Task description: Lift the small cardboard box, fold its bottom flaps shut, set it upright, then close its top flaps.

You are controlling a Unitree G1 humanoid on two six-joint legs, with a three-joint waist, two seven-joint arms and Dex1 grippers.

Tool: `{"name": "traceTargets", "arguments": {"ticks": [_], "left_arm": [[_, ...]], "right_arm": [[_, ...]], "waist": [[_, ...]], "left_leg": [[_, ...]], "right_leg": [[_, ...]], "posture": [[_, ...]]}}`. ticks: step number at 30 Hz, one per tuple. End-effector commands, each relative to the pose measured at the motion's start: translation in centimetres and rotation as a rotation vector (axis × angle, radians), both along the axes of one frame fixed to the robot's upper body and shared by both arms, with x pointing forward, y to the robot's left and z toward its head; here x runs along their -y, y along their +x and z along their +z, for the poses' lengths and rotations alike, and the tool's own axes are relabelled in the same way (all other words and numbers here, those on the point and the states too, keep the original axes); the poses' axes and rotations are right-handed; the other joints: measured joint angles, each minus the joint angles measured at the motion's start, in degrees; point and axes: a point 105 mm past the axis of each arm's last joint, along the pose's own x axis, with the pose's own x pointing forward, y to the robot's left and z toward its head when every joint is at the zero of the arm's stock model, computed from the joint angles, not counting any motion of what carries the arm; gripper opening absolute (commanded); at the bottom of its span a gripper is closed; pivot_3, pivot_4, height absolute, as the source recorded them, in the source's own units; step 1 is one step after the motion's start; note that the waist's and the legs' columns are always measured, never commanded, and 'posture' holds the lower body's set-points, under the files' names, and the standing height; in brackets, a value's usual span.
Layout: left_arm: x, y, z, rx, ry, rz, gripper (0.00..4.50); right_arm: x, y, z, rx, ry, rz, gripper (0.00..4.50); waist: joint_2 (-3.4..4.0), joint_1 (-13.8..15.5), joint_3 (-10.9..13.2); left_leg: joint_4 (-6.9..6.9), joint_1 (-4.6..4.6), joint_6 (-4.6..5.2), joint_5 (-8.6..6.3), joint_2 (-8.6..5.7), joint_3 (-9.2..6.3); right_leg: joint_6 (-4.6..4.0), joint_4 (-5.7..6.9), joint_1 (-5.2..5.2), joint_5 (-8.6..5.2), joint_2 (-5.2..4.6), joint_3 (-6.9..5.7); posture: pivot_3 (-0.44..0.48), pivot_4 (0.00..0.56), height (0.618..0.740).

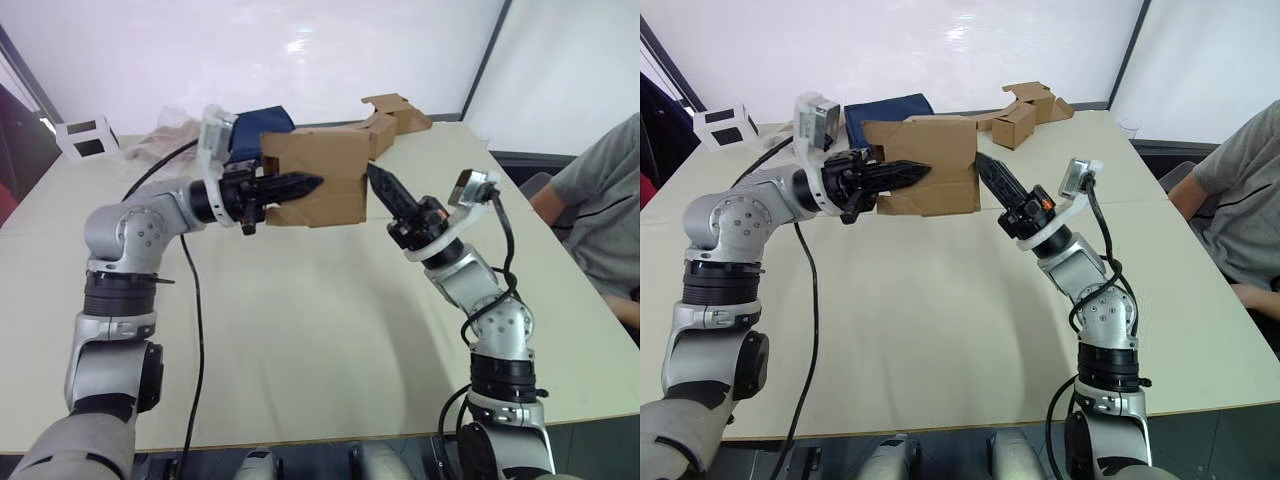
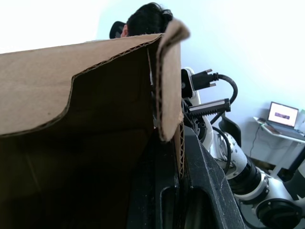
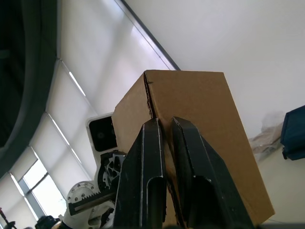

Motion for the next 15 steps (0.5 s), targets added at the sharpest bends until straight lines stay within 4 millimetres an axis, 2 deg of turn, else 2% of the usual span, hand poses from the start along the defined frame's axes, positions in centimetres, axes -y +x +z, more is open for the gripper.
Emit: {"name": "traceTargets", "arguments": {"ticks": [1, 9, 15], "left_arm": [[0.0, -0.2, 0.8, 0.03, -0.018, -0.009, 0.0], [0.0, 0.2, 1.6, 0.023, -0.08, 0.004, 0.0], [0.3, 0.0, 1.6, 0.014, -0.09, -0.008, 0.0]], "right_arm": [[-0.3, -1.1, 1.4, 0.053, 0.04, 0.034, 0.36], [-2.0, -2.8, 0.5, 0.011, 0.057, 0.158, 0.36], [-0.3, -2.1, 0.6, 0.004, 0.081, 0.098, 0.36]], "waist": [[0.0, 0.02, 0.0], [0.0, -0.01, 0.0], [0.0, 0.06, 0.0]], "left_leg": [[0.0, 0.0, 0.0, 0.0, 0.0, 0.0], [0.0, 0.0, 0.04, -0.02, 0.0, -0.01], [0.0, 0.0, 0.14, -0.08, 0.0, -0.01]], "right_leg": [[0.0, 0.0, 0.0, 0.0, 0.0, 0.0], [0.0, 0.0, 0.0, 0.0, 0.0, 0.0], [0.0, 0.0, 0.0, 0.0, 0.0, 0.0]], "posture": [[0.0, 0.15, 0.74], [0.0, 0.15, 0.74], [0.0, 0.15, 0.74]]}}
